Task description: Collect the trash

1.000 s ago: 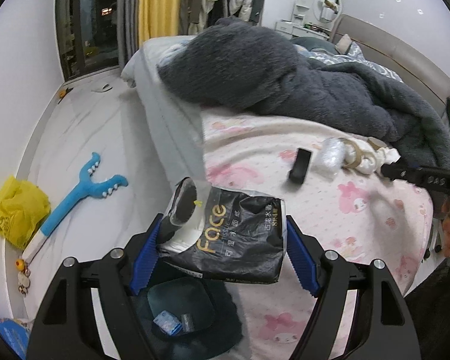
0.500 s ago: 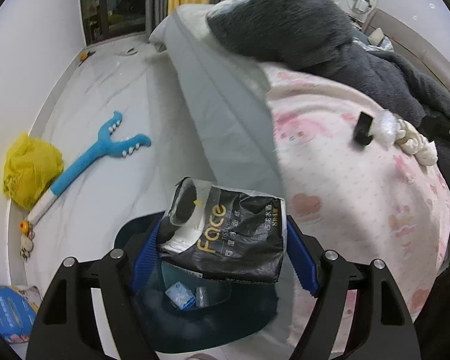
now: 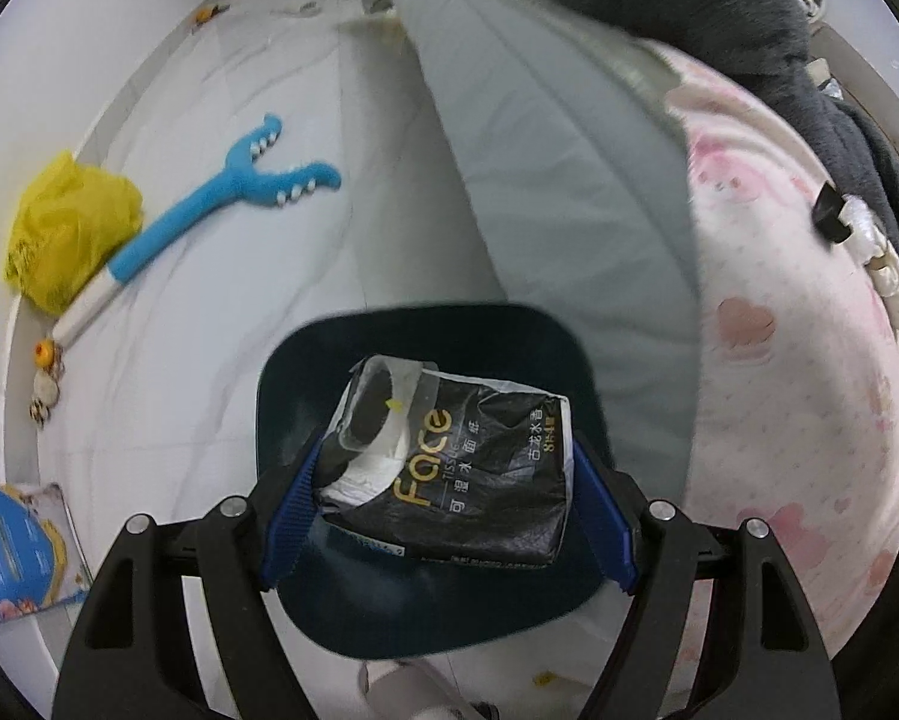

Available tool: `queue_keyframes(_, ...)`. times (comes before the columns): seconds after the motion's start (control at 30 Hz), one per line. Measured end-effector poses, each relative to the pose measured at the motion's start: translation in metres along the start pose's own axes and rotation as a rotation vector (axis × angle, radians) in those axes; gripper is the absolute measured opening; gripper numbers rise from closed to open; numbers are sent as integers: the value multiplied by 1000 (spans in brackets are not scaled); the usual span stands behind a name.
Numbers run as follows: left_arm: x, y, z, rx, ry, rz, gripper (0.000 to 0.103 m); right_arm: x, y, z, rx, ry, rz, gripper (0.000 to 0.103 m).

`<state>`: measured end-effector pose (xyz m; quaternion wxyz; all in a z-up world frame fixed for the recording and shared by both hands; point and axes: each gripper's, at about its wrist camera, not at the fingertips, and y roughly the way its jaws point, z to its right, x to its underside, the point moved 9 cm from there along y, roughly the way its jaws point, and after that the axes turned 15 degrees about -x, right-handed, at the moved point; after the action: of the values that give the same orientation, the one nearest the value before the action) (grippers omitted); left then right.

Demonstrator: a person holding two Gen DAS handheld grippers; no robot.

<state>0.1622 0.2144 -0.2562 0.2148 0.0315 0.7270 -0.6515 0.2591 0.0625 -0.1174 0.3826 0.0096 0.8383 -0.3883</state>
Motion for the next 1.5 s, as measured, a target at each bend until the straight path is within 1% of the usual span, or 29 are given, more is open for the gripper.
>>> queue_keyframes(0.13, 13, 13, -6, -10, 6, -61, 79, 1, 19, -21, -29, -28, -27, 44)
queue_keyframes(0.23, 22, 21, -10, -5, 5, -100, 83, 3, 32, -35, -47, -45, -48, 45)
queue_keyframes(0.27, 23, 22, -11, -3, 5, -104, 86, 4, 37, -39, -53, -50, -57, 45)
queue_keyframes(0.33, 27, 21, -14, 1, 6, -103, 90, 6, 47, -46, -59, -60, -74, 44)
queue_keyframes(0.5, 32, 21, -29, 2, -15, -106, 90, 17, 72, -54, -73, -63, -127, 44)
queue_keyframes(0.6, 32, 19, -43, 1, -37, -89, 90, 25, 88, -60, -86, -62, -164, 44)
queue_keyframes(0.73, 27, 10, -60, 9, -71, -33, 89, 36, 107, -66, -128, -27, -209, 44)
queue_keyframes(0.8, 24, 4, -67, 10, -82, -2, 88, 42, 117, -69, -142, -15, -230, 44)
queue_keyframes(1.03, 19, -12, -88, -3, -109, 70, 82, 70, 152, -69, -160, 28, -313, 44)
queue_keyframes(1.27, 14, -28, -95, -14, -88, 131, 74, 94, 186, -75, -157, 23, -388, 44)
queue_keyframes(1.5, 8, -46, -103, -39, -62, 200, 69, 109, 198, -81, -164, 13, -437, 45)
